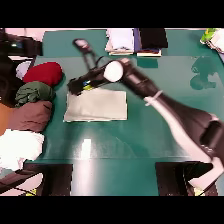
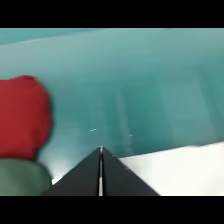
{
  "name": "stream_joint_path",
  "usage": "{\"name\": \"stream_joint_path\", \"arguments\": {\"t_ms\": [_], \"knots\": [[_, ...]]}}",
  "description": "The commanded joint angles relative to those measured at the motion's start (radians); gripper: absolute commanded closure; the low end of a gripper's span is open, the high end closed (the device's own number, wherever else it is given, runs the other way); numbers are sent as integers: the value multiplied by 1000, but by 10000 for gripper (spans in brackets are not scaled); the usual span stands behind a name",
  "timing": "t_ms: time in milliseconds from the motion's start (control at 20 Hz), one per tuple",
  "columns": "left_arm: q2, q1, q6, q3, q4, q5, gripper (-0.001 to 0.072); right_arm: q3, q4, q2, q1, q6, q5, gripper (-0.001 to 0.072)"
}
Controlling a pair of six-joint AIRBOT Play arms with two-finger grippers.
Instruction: Fold the shirts.
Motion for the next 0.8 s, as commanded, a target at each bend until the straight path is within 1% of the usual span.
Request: {"name": "stream_joint_path", "arguments": {"t_ms": [0,100,250,350,450,500,550,750], "knots": [[43,34,2,3,27,-82,680,116,-47,-97,31,-23,56,322],[43,34,1,2,21,-114,680,27,-175,-18,-19,2,134,323],[43,34,1,1,-10,-113,680,-159,-328,112,-143,78,279,323],[38,18,1,-10,-54,-103,680,-296,-387,190,-240,144,356,323],[21,-31,8,-24,-55,-88,680,-414,-375,242,-340,204,386,318],[11,-58,8,-38,-56,-75,680,-465,-359,261,-380,217,395,187],[0,-85,9,-52,-56,-64,680,-508,-333,272,-407,220,391,93],[-49,-164,8,-83,-56,-45,680,-604,-192,249,-443,249,334,95]]}}
